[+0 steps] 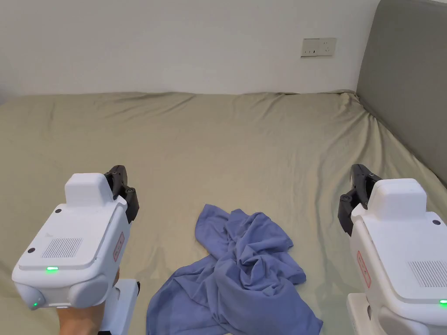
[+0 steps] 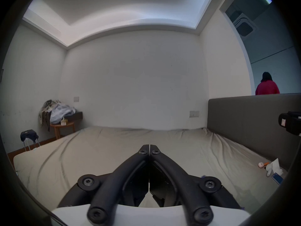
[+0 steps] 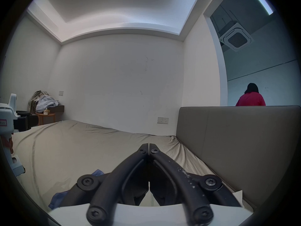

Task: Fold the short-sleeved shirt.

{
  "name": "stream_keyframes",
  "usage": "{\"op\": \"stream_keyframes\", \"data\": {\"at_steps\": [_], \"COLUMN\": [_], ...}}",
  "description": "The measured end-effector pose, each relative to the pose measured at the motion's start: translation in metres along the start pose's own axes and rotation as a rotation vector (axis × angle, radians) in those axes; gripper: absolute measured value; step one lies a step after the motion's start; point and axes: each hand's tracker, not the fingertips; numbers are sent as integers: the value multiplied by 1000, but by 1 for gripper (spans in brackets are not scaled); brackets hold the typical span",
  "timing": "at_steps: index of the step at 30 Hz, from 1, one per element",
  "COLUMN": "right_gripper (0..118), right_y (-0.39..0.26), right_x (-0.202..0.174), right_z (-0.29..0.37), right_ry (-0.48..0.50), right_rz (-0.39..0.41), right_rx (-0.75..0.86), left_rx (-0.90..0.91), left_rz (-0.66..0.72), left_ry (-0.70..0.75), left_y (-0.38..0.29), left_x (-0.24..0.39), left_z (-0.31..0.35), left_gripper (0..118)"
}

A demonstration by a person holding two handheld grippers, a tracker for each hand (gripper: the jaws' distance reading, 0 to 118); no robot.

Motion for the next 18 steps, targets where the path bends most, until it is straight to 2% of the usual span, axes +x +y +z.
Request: {"op": "stream_keyframes", "data": {"at_steps": [3,5,14,15,16,17,18], "right_gripper": [1,1,1,1,1,1,1], "right_y": [-4,-7,-23,-25,-27,-29,-32], "right_x": [1,1,1,1,1,1,1], "right_z": [-3,-3,-9,-11,-11,-11,-13], "right_ry": [2,1,6,7,8,9,10], "right_rz": [2,3,15,15,15,15,14], "right_rx": [-9,-18,-63,-70,-77,-84,-91], "left_rx": [-190,-333,-807,-844,-857,-862,-874], "left_rz": [28,97,253,237,227,208,188], "left_ry": [-19,-65,-101,-95,-85,-81,-88], "left_y": [-7,-21,-123,-132,-139,-146,-154], "left_x": [-6,-13,-29,-27,-26,-24,-19], "left_z": [-10,-21,-35,-33,-32,-31,-30], "left_gripper": [0,0,1,8,21,38,63]}}
